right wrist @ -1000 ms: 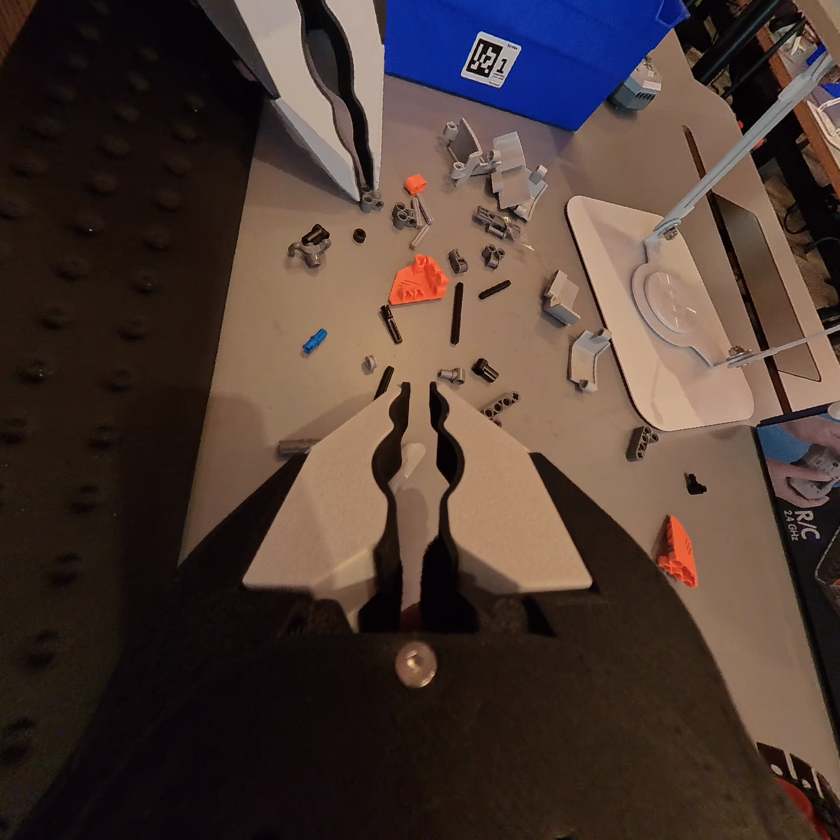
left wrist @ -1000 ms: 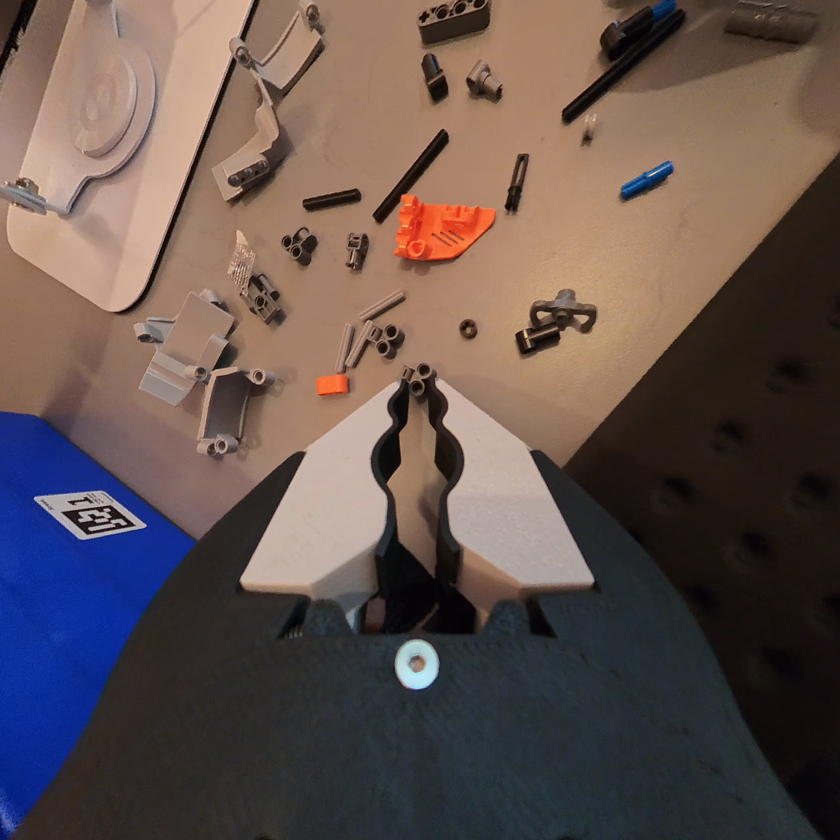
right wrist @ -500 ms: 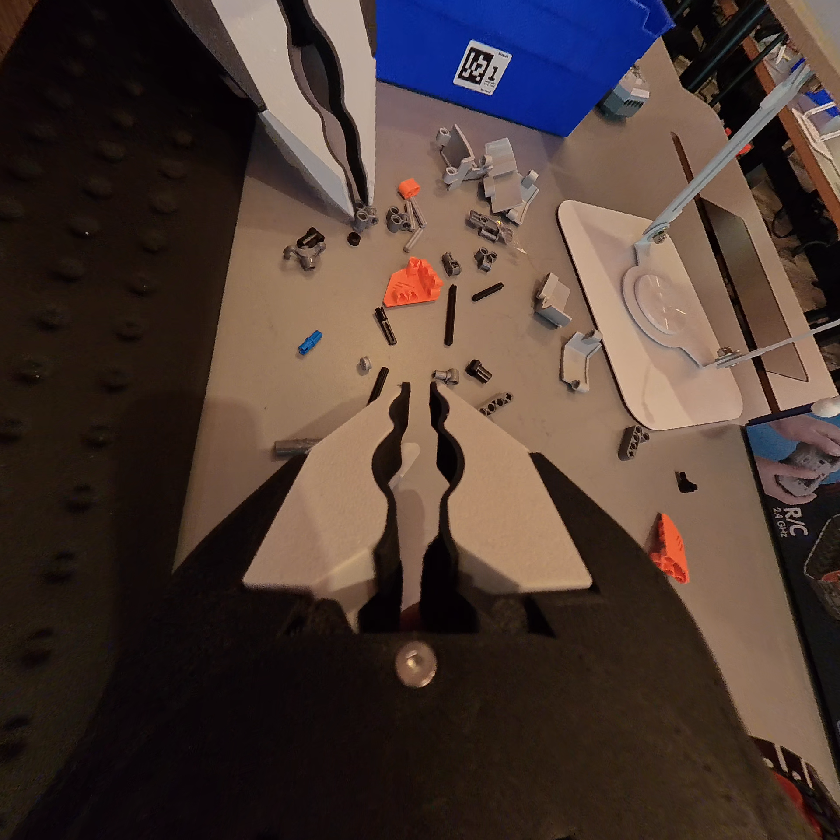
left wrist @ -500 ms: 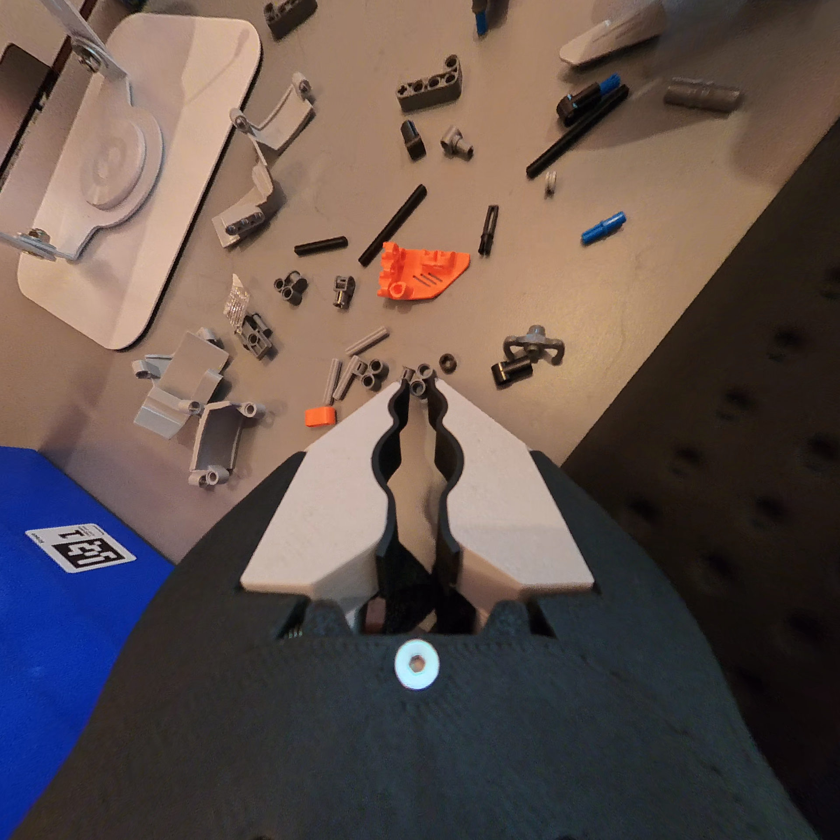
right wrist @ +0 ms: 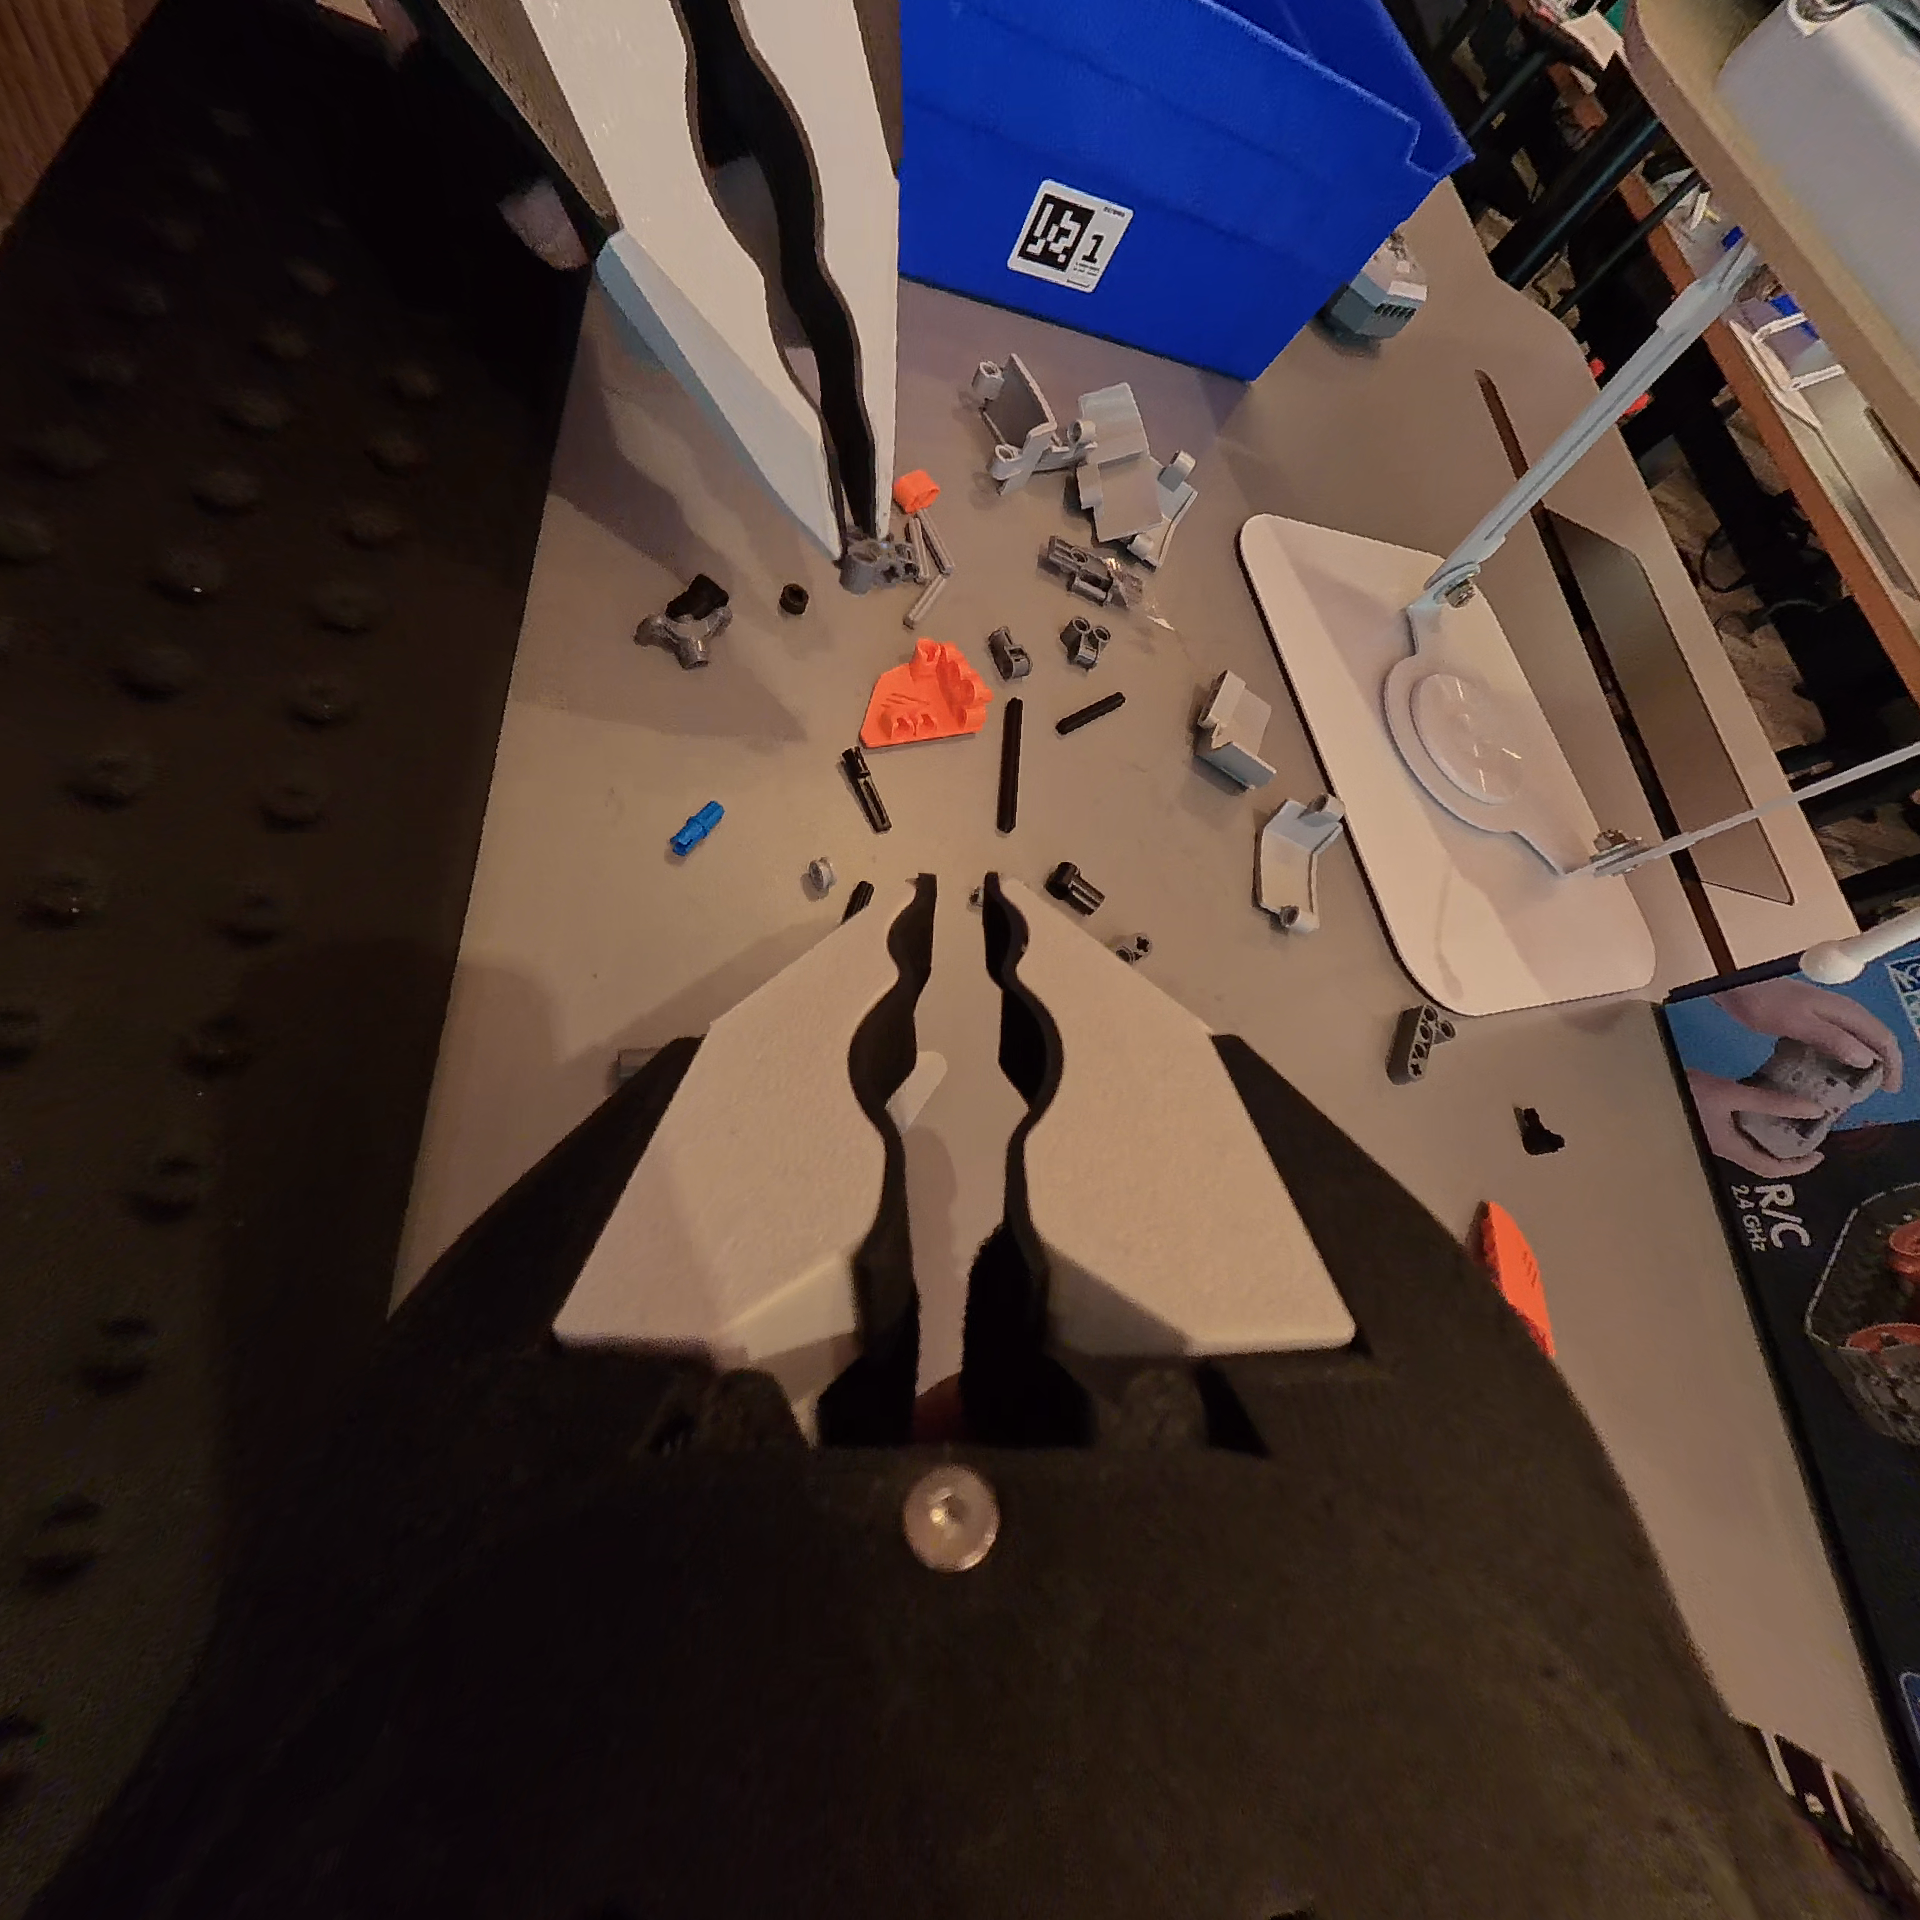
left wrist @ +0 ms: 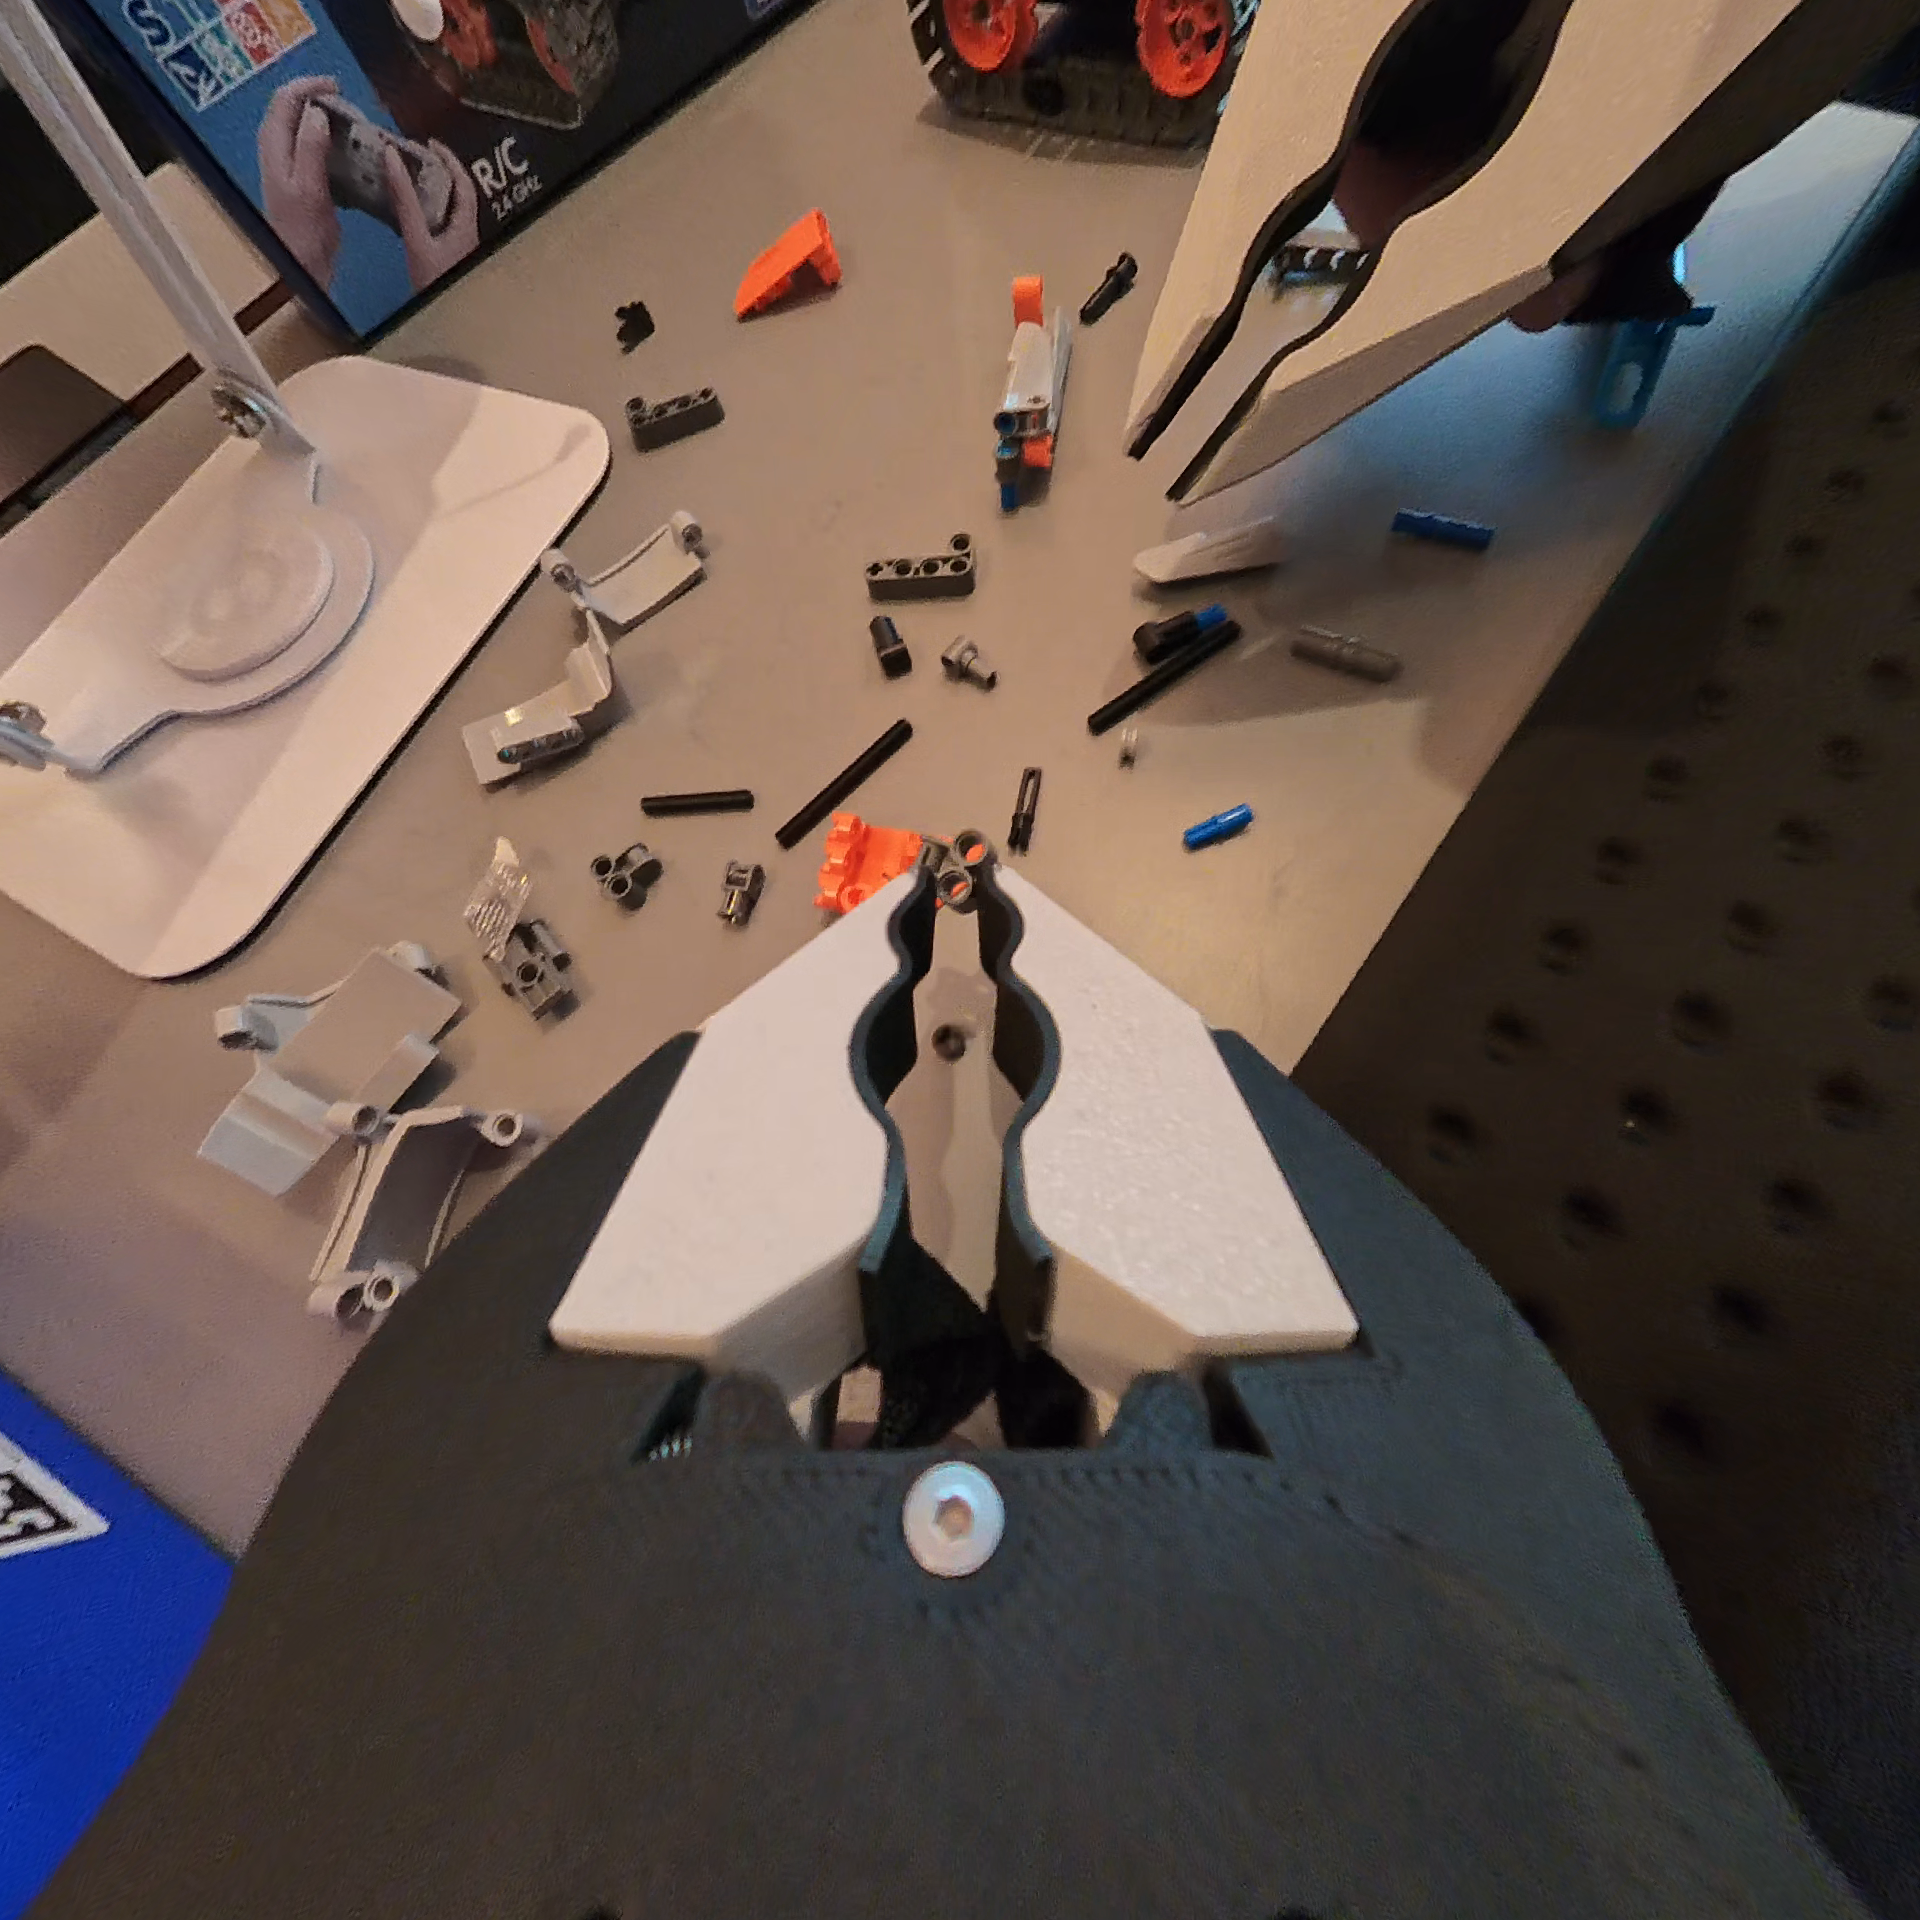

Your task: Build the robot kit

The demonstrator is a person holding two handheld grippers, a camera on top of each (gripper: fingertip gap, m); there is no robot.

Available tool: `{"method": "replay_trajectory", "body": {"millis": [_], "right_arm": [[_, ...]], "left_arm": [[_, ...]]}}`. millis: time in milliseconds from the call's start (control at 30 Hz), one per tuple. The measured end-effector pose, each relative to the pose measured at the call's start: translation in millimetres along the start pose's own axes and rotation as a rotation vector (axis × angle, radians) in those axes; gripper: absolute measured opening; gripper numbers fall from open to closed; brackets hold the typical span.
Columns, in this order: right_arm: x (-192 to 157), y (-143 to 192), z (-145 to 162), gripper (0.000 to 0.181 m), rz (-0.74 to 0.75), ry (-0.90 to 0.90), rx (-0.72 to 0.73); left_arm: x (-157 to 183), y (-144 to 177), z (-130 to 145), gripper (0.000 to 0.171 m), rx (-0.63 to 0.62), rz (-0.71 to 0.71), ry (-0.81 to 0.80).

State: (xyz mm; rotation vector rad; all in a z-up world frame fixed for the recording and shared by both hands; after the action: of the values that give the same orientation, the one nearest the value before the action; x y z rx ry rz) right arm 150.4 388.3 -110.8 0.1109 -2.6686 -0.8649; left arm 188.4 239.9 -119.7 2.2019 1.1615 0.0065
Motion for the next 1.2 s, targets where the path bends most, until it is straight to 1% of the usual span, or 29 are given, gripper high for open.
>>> {"method": "replay_trajectory", "body": {"millis": [133,300,433,600,900,1000,1067,1133,1167,1200], "right_arm": [[0,-1,-2,0.007,0.009,0.012,0.015],[2,-1,-4,0.007,0.025,0.02,0.034],[3,0,-5,0.007,0.034,0.018,0.046],[3,-2,-6,0.01,0.03,0.014,0.063],[-1,-3,-21,0.017,0.058,0.062,0.139],[-7,-6,-26,0.021,0.029,0.074,0.153],[-7,-7,-23,0.021,0.039,0.107,0.114],[2,1,-19,0.02,0.085,0.099,0.086],[5,7,-18,0.019,0.09,0.072,0.098],[8,12,-16,0.017,0.095,0.047,0.11]], "left_arm": [[5,-3,-8,0.006,0.056,0.05,0.021],[8,-3,-22,0.006,0.128,0.158,0.084],[9,-6,-30,0.006,0.159,0.237,0.148],[8,-8,-33,0.006,0.179,0.277,0.178],[6,-5,-38,0.006,0.219,0.353,0.244],[8,-5,-39,0.006,0.231,0.369,0.248],[7,-5,-39,0.006,0.228,0.359,0.241],[9,-5,-36,0.006,0.197,0.344,0.172],[12,-6,-32,0.006,0.159,0.345,0.118],[16,-10,-25,0.006,0.093,0.343,0.064]]}}
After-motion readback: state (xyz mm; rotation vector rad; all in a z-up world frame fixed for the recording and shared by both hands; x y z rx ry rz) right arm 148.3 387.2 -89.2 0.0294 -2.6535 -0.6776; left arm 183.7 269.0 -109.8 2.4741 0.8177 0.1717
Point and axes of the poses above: each gripper's, where its closed fingertips meet, y back along the fingers, z out of its underside, x = y × z across the jaws, the point moved 5 cm from there along y, back along the fingers, and after that the axes turned 12 degrees about -z, right-handed, at the moved point
